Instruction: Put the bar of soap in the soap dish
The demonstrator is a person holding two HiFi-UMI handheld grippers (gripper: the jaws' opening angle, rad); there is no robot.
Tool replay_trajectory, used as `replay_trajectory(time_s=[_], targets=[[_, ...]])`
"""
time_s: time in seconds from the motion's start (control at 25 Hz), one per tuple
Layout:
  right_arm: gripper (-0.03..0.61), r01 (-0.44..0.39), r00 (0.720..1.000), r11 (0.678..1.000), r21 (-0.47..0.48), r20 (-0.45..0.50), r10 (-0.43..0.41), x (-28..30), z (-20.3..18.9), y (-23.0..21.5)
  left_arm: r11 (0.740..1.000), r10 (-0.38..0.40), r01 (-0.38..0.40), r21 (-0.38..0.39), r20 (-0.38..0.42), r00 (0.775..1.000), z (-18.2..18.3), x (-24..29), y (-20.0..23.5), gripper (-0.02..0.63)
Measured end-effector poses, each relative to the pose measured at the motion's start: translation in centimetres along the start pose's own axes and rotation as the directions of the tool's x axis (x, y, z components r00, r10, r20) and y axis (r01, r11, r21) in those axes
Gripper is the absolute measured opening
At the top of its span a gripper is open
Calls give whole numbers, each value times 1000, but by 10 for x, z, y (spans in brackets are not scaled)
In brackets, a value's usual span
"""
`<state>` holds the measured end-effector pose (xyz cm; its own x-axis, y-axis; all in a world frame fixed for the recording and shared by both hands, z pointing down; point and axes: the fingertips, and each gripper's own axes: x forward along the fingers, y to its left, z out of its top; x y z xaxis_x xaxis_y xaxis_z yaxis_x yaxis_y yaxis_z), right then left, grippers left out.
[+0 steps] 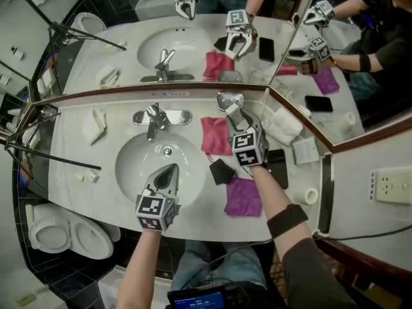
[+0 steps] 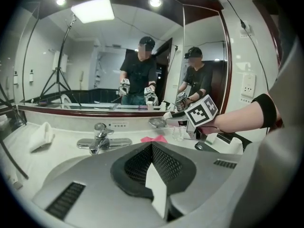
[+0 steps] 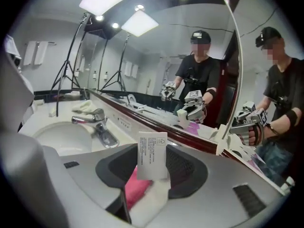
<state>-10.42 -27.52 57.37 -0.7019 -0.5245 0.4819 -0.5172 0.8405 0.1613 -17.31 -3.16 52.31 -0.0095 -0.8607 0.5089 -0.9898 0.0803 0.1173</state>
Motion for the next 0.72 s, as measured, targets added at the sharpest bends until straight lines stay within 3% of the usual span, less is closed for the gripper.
replay_trajectory(time_s=[0.32, 0.72], targets=[[207, 145, 982, 966, 214, 85, -166, 30, 33, -18, 998, -36, 34, 61, 27, 999, 24, 41, 12, 0], [210, 290, 943, 905, 310, 69, -326, 53, 31, -31, 994, -67, 65, 87, 14, 998, 23, 51, 27, 0]])
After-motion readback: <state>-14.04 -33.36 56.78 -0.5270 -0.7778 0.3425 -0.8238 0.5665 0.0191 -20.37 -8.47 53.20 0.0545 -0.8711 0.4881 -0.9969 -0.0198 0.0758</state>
